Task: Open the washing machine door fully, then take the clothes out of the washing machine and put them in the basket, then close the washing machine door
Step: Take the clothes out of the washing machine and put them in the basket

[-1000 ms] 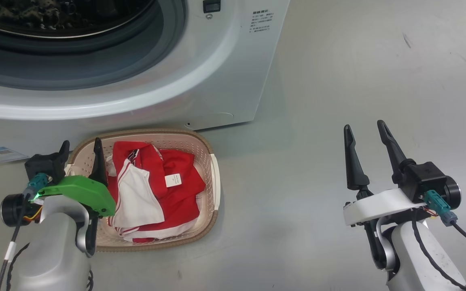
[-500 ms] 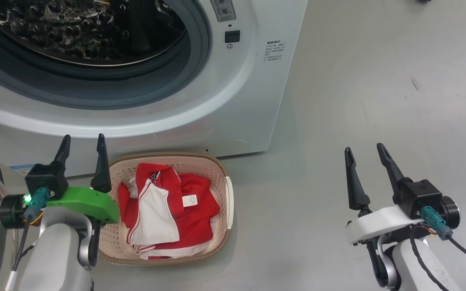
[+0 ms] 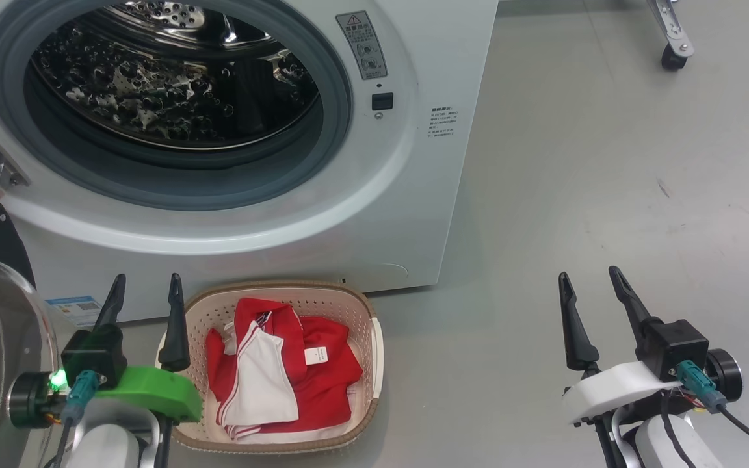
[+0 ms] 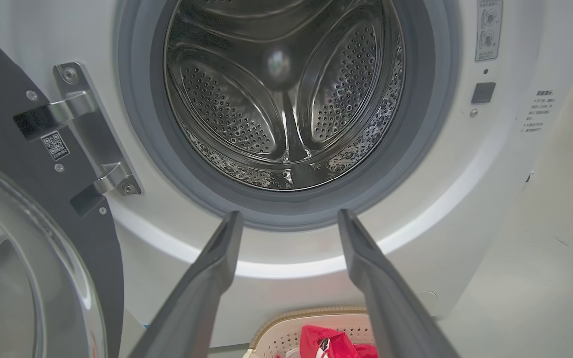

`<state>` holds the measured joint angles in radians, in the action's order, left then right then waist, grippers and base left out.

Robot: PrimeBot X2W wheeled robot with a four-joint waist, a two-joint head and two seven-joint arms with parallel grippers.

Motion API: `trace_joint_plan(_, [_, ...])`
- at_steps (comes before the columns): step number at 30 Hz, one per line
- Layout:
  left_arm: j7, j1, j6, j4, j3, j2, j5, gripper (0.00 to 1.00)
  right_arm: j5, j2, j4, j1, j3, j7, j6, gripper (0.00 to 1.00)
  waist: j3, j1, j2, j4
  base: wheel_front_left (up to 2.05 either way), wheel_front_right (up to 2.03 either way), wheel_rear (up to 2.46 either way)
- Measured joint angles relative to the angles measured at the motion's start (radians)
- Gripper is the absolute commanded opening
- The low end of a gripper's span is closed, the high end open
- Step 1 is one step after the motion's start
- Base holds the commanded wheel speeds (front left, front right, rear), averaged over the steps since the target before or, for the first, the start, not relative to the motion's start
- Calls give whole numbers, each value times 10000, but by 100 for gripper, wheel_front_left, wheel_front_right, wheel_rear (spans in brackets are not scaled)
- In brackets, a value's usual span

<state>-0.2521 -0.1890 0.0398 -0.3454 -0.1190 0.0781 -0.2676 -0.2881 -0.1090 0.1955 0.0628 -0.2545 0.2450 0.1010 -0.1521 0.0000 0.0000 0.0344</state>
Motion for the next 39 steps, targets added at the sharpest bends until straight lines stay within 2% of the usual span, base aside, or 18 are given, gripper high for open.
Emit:
trace_joint_plan(12, [-2,1246,178,991,-107,25,173,100,2,-35,-263,-349,31,-12,73,100,374,0,0,-74,0,0,0])
trace_joint_plan(39, [368,2433,447,2523,-188,117,493,100,17,-102,-612,-745,38,-242,148,100,790,0,0,-93,0,0,0])
